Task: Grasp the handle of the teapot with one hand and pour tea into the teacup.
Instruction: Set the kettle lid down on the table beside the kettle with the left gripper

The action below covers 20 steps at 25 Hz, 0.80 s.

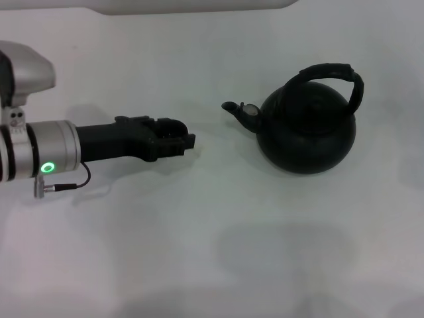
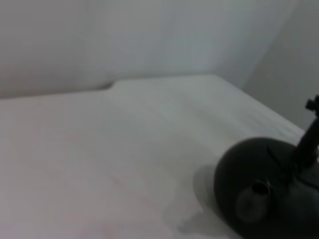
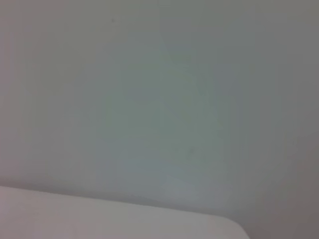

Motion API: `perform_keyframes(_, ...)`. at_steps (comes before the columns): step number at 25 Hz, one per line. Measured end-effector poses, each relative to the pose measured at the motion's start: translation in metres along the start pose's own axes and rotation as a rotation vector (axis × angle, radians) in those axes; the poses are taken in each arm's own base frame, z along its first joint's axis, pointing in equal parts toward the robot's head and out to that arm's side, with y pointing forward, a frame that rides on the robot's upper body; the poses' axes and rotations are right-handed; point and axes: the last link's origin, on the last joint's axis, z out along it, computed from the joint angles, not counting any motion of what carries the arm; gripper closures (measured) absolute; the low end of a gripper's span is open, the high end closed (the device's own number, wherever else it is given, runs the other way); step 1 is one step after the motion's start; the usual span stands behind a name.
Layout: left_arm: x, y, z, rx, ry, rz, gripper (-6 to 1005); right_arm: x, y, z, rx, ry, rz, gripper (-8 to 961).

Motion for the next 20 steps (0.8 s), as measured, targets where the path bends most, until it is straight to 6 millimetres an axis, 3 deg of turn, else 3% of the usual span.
perform_keyframes(9, 0.002, -0.007, 0.004, 0.021, -0.079, 0.007, 290, -0.002, 0.004, 0.000, -0.011, -0.017, -0.004, 470)
perform_keyframes(20, 0.035, -0.012, 0.027, 0.048, -0.130, 0.013, 290, -0.004, 0.010, -0.005, -0.022, -0.056, 0.008, 470)
